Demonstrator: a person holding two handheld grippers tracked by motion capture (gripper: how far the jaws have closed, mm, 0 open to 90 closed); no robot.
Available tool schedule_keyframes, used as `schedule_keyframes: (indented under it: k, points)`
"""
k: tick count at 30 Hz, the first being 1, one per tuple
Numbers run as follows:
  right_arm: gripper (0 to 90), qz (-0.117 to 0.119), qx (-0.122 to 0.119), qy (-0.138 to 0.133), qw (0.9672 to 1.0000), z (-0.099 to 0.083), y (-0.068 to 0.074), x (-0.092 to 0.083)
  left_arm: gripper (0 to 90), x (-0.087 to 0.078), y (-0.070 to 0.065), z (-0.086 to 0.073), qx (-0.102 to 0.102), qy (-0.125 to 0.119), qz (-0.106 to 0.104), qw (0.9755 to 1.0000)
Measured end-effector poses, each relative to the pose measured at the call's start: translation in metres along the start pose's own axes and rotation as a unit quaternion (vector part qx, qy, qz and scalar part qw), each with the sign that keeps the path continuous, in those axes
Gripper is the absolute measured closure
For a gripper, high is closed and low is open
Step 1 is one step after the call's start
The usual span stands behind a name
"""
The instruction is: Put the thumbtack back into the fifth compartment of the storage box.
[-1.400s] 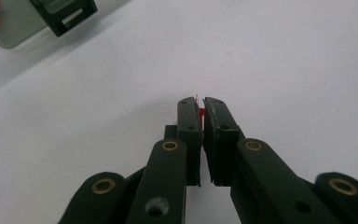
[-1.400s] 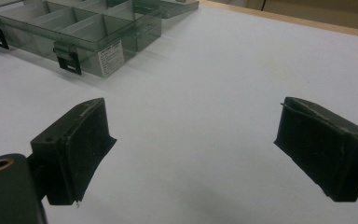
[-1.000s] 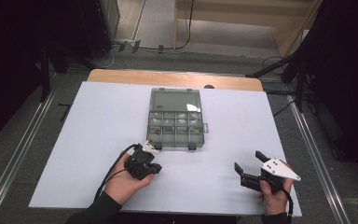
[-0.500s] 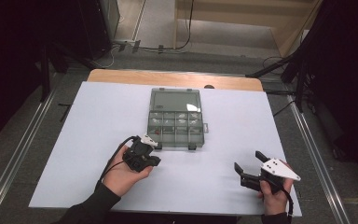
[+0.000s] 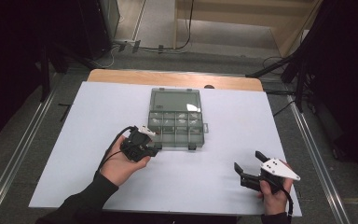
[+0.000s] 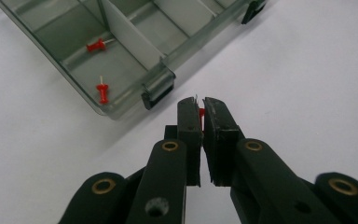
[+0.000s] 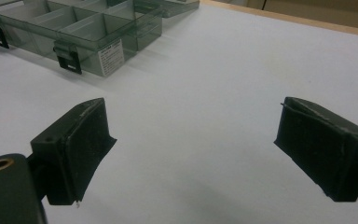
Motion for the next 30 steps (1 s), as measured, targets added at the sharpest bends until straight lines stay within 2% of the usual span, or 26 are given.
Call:
schedule_keyframes:
  k: [16,30]
  points:
    - [10.1,0.000,0.004,0.001,1.0000,0.000,0.000,0.000,85.2,-0.008,0.029,0.015,-0.008,-0.010,0.005,0.9999]
    - [10.1,0.004,0.000,-0.002,1.0000,0.000,0.001,0.000,85.1,-0.003,0.043,0.023,-0.017,-0.012,0.006,0.9998]
Point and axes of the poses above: each handheld gripper's, and its own axes: x roughly forward along the jaws, z roughly out of its top, y roughly to its left, the point moved 9 cm from there along x, roughly forward along the jaws, and after that the axes turned 15 degrees about x, right-handed, at the moved point
